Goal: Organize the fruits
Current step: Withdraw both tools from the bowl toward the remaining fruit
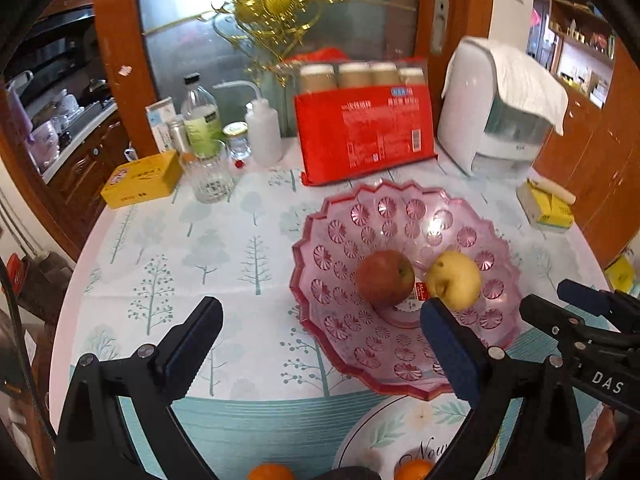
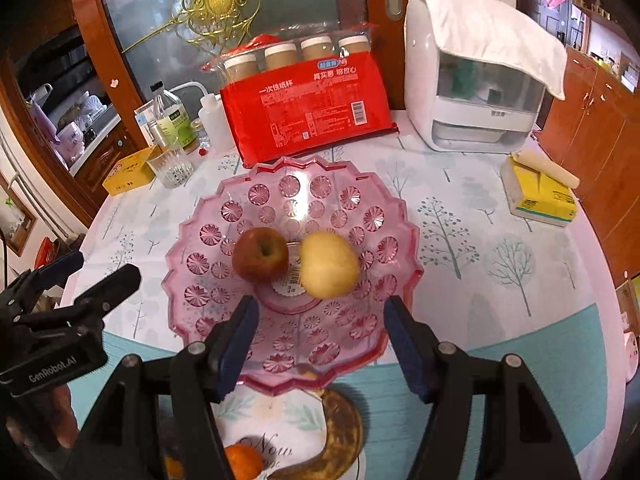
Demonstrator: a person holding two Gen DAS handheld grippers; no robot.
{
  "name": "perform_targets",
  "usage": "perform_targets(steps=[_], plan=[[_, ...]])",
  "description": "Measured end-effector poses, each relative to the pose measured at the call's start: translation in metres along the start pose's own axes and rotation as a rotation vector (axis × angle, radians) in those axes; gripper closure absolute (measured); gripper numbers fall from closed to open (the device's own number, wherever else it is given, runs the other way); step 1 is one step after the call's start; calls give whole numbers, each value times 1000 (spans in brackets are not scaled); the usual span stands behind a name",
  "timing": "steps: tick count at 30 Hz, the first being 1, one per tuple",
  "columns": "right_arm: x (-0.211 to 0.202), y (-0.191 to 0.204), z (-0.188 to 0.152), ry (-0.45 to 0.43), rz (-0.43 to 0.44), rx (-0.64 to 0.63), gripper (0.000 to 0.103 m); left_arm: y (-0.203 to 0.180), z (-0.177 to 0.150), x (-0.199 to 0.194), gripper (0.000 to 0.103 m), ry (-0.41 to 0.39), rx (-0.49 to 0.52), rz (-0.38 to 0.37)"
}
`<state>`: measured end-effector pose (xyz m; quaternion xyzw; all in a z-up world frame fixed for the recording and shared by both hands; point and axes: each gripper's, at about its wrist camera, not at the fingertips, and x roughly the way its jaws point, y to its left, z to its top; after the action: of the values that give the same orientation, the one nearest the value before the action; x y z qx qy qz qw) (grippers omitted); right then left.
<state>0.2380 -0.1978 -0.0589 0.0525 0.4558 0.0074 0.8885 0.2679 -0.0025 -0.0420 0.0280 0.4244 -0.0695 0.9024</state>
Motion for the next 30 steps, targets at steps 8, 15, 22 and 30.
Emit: perform_targets(steps=[8,15,22,30], plan=[[-40,7,-12,-45,48,-15,37,13,-13,-43,4,-35,-43,21],[-68,8,-29,-57,78,-30,37,17,-30,-83,4,-33,-48,57],[-89,3,-52,-50,104,-41,38,23,-55,-121,4,-31,-82,77],[-107,-4,-81,-42,124,-67,38,28,-99,-146,4,-1,-112,112]])
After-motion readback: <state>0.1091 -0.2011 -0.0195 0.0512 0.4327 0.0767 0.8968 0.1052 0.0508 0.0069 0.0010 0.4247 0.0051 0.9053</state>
